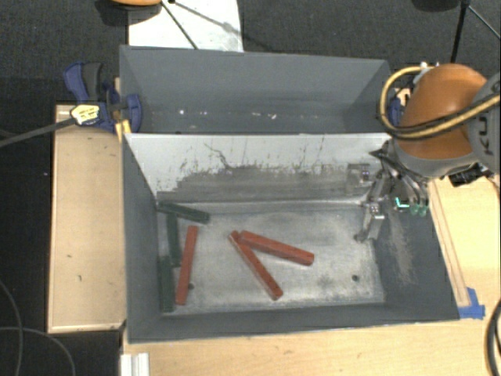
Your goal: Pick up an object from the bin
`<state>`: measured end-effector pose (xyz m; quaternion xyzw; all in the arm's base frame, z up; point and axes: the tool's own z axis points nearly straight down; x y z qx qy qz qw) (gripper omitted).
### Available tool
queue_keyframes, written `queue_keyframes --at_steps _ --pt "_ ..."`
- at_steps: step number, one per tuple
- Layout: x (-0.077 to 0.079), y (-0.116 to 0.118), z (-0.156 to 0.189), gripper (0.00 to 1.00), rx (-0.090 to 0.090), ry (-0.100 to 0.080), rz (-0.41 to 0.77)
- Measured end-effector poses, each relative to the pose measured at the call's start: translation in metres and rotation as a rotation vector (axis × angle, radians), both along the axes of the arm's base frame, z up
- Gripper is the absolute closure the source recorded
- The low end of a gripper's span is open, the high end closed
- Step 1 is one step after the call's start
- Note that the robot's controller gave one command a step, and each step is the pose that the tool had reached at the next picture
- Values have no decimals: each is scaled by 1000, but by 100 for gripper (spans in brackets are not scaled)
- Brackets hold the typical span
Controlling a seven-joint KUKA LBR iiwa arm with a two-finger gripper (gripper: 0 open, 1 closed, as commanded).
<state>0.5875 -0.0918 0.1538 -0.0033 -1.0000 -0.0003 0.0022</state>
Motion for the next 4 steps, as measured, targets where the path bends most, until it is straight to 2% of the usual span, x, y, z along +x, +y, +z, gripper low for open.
queue_keyframes --at_steps 1,2,3,4 --pt "2 0 4 0 -1 -8 2" --pt "-29 55 -59 0 -1 -11 26" --pt "-28 72 -79 0 3 1 -17" --pt "-70 82 -84 100 -1 -6 -51"
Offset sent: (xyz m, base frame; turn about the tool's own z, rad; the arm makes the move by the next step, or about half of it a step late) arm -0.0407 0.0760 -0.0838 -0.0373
